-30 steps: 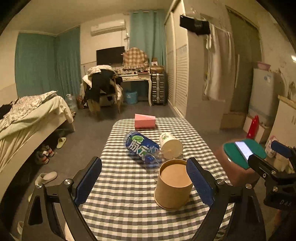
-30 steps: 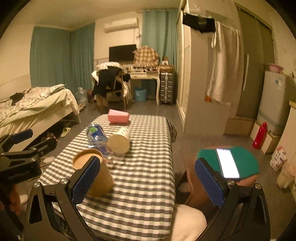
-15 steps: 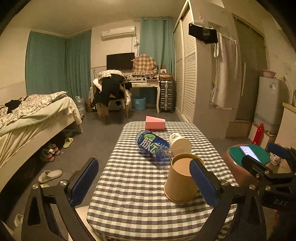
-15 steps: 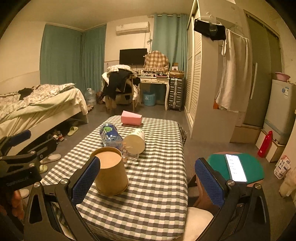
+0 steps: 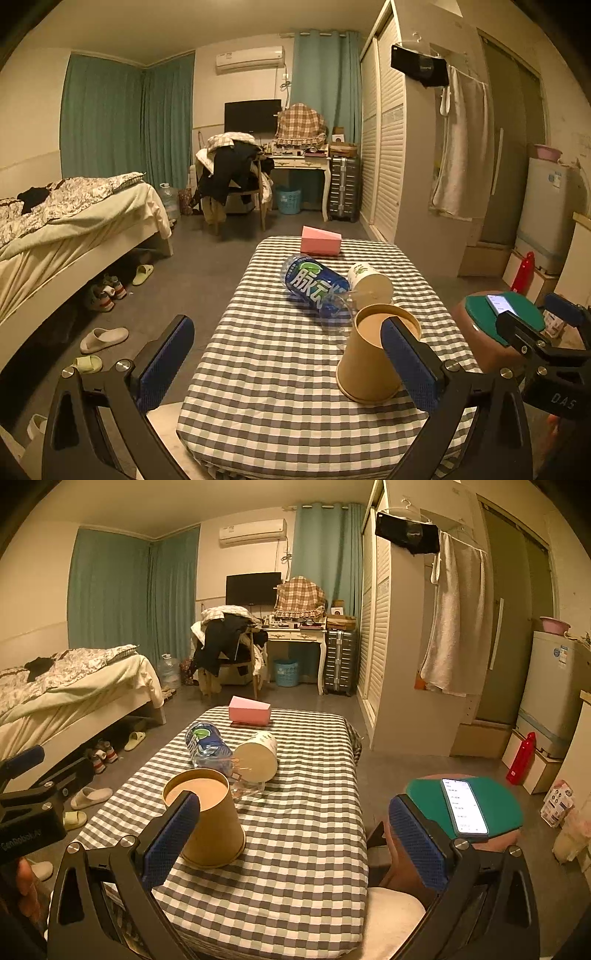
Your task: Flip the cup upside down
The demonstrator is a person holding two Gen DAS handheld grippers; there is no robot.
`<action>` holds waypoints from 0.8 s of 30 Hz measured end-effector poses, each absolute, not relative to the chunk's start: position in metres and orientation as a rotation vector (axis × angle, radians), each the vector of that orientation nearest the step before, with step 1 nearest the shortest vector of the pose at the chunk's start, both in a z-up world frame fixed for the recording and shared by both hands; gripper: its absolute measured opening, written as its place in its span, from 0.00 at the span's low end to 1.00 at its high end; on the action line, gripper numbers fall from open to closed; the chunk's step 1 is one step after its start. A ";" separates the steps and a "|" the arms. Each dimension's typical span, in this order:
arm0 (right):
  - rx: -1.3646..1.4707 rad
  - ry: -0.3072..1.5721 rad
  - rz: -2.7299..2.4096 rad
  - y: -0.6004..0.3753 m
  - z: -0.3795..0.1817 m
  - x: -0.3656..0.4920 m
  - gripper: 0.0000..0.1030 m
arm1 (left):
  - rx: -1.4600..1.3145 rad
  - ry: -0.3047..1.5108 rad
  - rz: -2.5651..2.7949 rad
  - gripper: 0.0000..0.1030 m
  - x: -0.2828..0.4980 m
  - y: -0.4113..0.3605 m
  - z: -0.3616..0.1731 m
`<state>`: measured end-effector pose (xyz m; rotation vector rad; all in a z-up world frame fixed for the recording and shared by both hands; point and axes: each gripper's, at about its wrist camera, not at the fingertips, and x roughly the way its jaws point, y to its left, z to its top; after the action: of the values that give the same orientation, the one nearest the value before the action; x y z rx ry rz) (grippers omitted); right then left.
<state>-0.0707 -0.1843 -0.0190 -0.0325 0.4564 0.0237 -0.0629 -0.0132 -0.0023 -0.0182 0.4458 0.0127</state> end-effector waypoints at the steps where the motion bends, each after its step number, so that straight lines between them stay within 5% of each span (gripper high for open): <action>1: -0.032 0.457 0.025 -0.184 -0.019 -0.071 1.00 | -0.019 0.446 0.016 1.00 -0.063 -0.013 -0.002; 24: -0.035 0.468 0.021 -0.184 -0.019 -0.070 1.00 | -0.017 0.465 0.039 1.00 -0.059 -0.011 -0.006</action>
<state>-0.0698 -0.1842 -0.0194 -0.0352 0.4675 0.0213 -0.0593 -0.0112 -0.0064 -0.0175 0.4648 0.0386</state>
